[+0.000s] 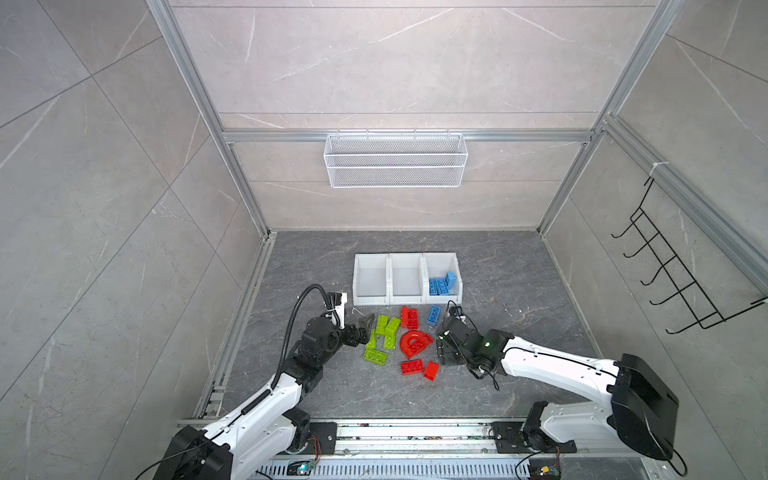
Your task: Sort the legos into containers by color
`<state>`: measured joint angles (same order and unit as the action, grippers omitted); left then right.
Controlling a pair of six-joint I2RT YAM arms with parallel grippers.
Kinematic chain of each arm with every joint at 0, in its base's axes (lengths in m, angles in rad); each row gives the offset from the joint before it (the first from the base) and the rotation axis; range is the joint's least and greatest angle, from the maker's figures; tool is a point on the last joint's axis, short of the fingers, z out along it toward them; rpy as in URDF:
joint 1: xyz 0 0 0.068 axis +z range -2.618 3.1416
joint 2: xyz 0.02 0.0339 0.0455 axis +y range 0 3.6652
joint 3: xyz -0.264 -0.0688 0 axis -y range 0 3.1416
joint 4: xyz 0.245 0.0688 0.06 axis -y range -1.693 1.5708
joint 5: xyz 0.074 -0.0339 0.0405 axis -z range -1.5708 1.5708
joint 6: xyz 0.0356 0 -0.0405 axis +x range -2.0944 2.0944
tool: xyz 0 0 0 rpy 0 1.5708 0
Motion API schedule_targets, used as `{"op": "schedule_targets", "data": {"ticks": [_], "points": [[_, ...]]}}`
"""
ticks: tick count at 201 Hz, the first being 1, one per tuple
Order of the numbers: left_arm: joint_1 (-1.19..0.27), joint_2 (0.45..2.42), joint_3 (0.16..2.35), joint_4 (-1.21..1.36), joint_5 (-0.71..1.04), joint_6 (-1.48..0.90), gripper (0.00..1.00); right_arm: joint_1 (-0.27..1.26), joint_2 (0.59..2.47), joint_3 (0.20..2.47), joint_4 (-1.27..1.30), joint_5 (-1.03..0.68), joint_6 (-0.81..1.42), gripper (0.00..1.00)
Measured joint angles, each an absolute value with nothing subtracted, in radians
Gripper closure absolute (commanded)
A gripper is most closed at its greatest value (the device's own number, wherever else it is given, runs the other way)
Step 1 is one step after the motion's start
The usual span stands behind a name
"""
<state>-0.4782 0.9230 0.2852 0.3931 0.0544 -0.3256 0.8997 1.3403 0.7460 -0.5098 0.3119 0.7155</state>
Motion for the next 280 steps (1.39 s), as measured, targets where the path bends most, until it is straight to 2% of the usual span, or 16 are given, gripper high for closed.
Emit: {"op": "schedule_targets", "data": {"ticks": [76, 133, 226, 280], "points": [[-0.478, 0.923, 0.285, 0.397, 0.055, -0.326, 0.00, 0.905, 1.382, 0.733, -0.453, 0.356, 0.760, 0.17], [-0.478, 0.914, 0.285, 0.397, 0.054, -0.326, 0.00, 0.905, 1.481, 0.721, -0.416, 0.353, 0.780, 0.18], [-0.478, 0.911, 0.285, 0.397, 0.054, -0.334, 0.00, 0.905, 1.504, 0.691, -0.371, 0.356, 0.801, 0.29], [-0.478, 0.912, 0.285, 0.397, 0.044, -0.334, 0.00, 0.905, 1.479, 0.678, -0.368, 0.368, 0.801, 0.41]]}}
